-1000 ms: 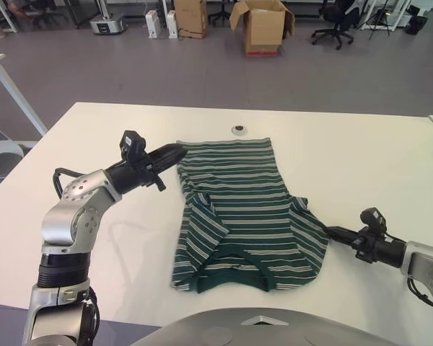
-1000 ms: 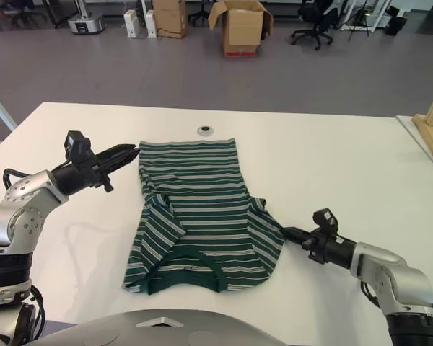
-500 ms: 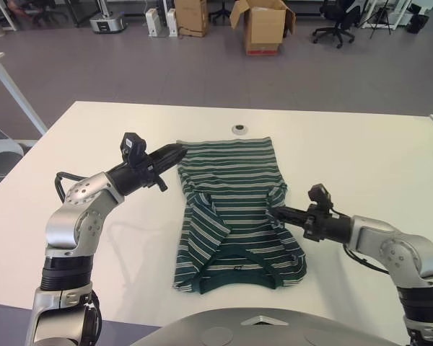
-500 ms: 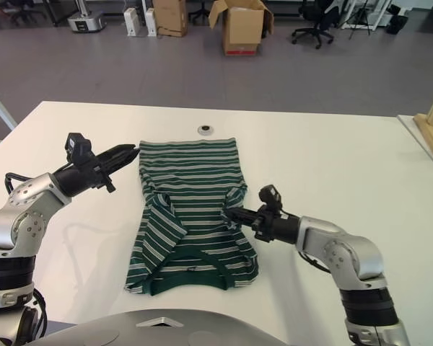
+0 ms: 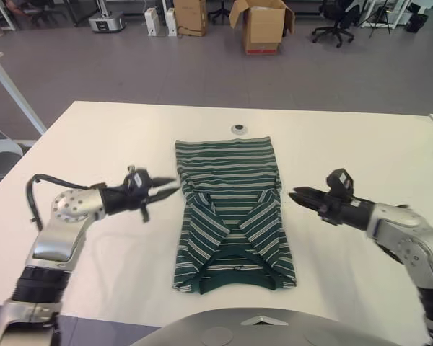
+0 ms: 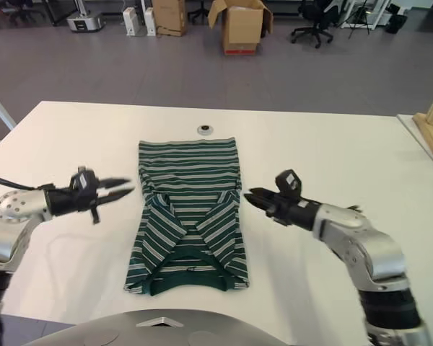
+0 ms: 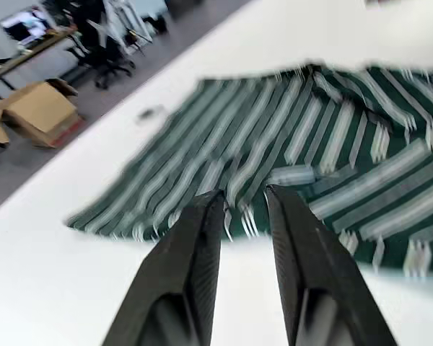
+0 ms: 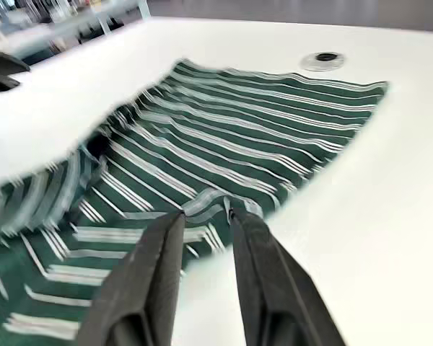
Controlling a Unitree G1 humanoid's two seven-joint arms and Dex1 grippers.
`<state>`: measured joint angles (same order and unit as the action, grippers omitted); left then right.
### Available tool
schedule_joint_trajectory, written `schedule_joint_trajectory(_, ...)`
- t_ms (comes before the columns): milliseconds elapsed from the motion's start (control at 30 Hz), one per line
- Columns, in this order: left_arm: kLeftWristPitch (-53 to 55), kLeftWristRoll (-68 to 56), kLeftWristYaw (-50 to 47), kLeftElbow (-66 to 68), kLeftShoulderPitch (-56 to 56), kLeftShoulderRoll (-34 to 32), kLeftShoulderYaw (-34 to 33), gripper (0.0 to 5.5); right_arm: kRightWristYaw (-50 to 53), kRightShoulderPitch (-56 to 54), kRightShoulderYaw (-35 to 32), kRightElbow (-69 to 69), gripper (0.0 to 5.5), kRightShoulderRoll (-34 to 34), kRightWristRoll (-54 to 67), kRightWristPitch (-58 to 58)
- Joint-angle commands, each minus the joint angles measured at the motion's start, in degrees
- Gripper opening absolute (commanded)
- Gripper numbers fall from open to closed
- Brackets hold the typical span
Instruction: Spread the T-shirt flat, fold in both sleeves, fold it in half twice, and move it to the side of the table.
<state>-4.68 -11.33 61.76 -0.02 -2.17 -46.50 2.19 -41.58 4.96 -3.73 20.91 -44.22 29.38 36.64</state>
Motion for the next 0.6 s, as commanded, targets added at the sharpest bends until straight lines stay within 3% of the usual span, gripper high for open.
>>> schedule_joint_trajectory(33,-23.60,9.44,6.90,12.60,-4.43,-5.55,4.87,1.65,-7.26,5.74,10.01,-6.22,1.78,-9.20,-21.61,-29.97)
schedule_joint_trajectory(100,-36.25,12.10,7.86,17.61,-5.59,-6.18,6.91,1.94,-7.71,6.58,13.70,-10.59,2.12,-12.62,-31.64,-45.70)
schedule_joint_trajectory(200,-50.58,14.41,6.89,19.92,-3.95,-5.80,9.24,1.94,-6.25,6.41,16.23,-16.51,2.12,-14.90,-40.04,-63.13)
schedule_joint_trajectory(333,-61.20,18.88,2.76,19.74,0.84,-2.90,12.92,1.94,-2.28,2.86,18.74,-23.66,2.12,-14.06,-47.37,-84.03)
schedule_joint_trajectory(467,-64.05,25.59,-3.19,21.11,-0.51,2.06,15.33,1.94,1.10,-0.76,21.91,-27.17,2.12,-9.75,-51.67,-92.53)
schedule_joint_trajectory(600,-61.02,30.93,-5.77,21.61,-1.30,4.02,19.74,1.77,-0.30,-4.32,25.76,-30.01,1.94,-5.87,-51.45,-89.44)
